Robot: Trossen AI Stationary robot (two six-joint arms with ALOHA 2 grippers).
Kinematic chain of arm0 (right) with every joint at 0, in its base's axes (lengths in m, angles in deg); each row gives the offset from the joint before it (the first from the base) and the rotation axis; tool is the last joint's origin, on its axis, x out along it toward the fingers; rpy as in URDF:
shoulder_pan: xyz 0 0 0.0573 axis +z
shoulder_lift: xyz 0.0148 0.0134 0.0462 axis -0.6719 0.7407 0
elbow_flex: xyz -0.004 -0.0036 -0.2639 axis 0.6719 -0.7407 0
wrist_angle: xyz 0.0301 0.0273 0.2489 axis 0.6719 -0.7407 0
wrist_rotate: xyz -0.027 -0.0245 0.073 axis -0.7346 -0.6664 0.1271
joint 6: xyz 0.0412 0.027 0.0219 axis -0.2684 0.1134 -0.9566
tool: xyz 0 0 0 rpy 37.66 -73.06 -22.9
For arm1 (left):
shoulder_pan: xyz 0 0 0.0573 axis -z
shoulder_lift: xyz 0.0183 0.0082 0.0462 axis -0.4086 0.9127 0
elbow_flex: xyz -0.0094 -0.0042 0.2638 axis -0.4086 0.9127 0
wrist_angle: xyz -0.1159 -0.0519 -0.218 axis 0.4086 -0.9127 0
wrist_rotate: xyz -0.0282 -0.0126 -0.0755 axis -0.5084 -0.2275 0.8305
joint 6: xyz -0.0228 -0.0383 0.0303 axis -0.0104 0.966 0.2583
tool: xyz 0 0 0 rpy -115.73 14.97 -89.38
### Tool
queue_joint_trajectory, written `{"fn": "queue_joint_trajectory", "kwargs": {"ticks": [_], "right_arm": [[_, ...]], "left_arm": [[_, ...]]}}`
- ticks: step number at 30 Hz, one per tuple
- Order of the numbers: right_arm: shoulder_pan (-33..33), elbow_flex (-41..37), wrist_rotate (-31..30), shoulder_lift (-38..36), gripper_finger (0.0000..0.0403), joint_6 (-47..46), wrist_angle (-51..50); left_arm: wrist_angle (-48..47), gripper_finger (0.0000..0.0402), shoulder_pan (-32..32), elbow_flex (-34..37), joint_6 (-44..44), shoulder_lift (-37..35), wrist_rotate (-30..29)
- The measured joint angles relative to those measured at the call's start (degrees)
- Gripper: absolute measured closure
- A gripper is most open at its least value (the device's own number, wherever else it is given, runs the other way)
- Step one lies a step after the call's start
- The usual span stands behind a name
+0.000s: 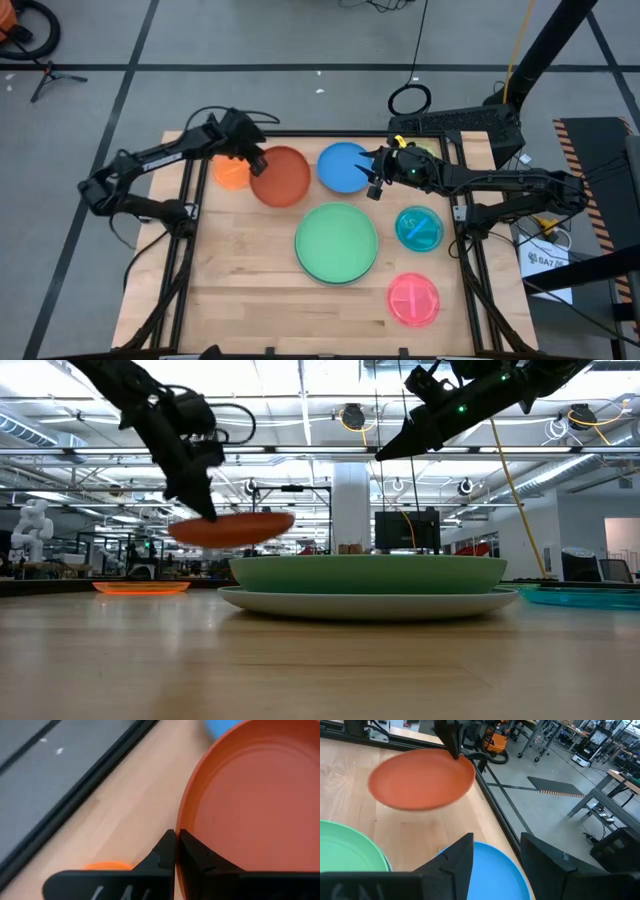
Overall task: Stack plastic plates
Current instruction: Stack the dark orange plate on top of the green plate
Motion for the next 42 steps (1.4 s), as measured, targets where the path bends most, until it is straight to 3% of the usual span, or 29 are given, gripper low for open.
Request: {"fn": "queue_joint_trajectory", "kwargs": {"ticks": [3,10,19,23,33,42], "right_arm": [[0.0,0.0,0.0,0.0,0.0248,0.0,0.0],[0.0,0.0,0.0,0.0,0.0248,0.3,0.0],[0.0,0.0,0.0,0.0,0.0248,0.4,0.0],[0.0,0.0,0.0,-0.4,0.0248,0.5,0.1],[0.1,0.0,0.2,-3.3,0.0248,-1.5,-0.9],[0.1,0.0,0.4,-3.3,0.0248,-2.1,-0.4]], "left_arm": [[0.5,0.0394,1.5,-0.1,4.8,-2.7,3.8],[4.9,0.0394,12.9,-0.1,18.8,-3.4,3.9],[10.3,0.0394,29.5,-0.1,31.2,-2.1,-10.4],[13.8,0.0394,33.9,-0.1,34.2,1.3,-12.7],[21.3,0.0394,36.8,-0.2,40.2,11.4,-12.8],[24.0,0.0394,37.9,-0.1,43.0,16.4,-13.3]]}}
